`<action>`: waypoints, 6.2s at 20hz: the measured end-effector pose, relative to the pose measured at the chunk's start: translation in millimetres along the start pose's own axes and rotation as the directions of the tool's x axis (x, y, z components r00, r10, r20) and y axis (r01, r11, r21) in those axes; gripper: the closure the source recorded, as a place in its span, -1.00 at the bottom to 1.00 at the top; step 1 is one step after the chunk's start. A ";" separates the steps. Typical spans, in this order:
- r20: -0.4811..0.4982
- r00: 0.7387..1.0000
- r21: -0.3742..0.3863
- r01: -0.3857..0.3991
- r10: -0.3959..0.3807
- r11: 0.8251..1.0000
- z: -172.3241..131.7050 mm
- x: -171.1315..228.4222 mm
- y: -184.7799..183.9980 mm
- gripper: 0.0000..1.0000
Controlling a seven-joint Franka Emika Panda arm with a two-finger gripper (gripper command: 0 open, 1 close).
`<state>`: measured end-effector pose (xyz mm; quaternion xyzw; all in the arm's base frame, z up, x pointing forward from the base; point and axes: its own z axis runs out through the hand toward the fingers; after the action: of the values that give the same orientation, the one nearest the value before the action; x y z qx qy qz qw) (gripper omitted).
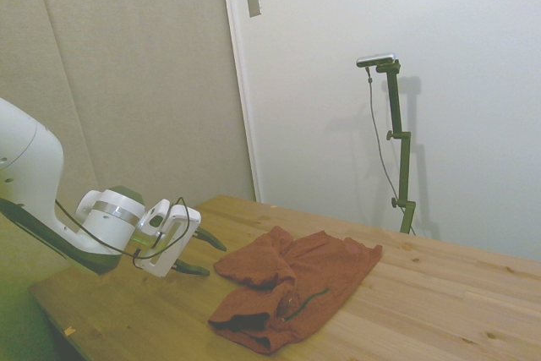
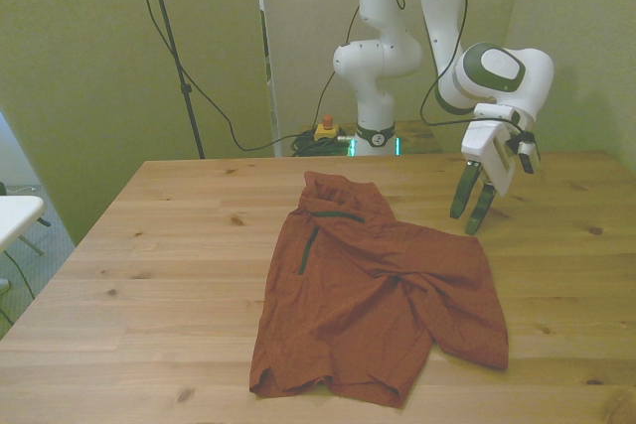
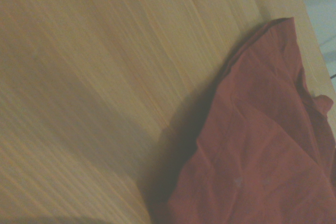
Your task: Fold the shorts
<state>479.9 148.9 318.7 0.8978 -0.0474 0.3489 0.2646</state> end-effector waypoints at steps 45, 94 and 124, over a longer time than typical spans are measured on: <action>0.170 0.985 -0.014 0.036 -0.033 0.999 48.8 24.6 51.7 -1.00; 0.088 0.992 -0.006 -0.091 0.091 0.996 92.4 54.2 44.8 1.00; 0.377 0.800 0.160 -0.553 0.467 0.817 146.2 143.8 219.4 1.00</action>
<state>616.8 -98.8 419.2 0.9221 -0.2853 0.2601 0.0273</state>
